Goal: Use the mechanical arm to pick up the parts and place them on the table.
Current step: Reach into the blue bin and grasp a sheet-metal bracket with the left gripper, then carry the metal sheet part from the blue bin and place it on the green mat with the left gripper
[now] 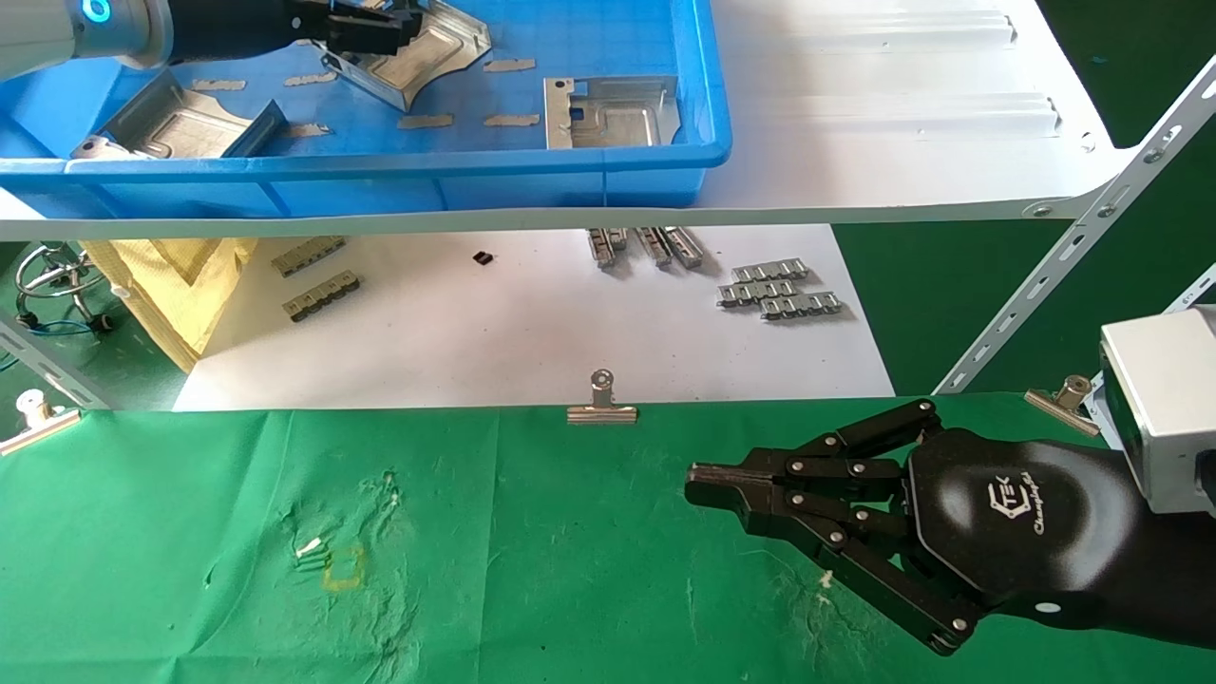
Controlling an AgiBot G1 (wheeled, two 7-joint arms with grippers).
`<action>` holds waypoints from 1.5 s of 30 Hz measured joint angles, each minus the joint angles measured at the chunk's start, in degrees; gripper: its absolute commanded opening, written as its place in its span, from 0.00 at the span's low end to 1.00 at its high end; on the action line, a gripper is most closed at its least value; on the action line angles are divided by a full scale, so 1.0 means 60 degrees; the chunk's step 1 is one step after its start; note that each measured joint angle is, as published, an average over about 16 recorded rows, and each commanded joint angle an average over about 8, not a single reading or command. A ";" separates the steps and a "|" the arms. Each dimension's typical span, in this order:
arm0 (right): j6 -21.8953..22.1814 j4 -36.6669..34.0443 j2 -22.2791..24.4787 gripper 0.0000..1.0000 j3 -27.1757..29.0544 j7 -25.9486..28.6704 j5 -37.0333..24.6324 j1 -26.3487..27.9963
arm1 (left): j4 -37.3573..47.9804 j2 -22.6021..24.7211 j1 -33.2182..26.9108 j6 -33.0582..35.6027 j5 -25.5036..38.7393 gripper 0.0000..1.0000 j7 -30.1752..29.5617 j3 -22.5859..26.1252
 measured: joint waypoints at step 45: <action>0.0000 0.0000 0.0000 1.00 -0.0001 -0.0001 0.0001 0.0000 | 0.0145 -0.0341 -0.0188 0.0760 -0.0184 0.00 0.0037 -0.0120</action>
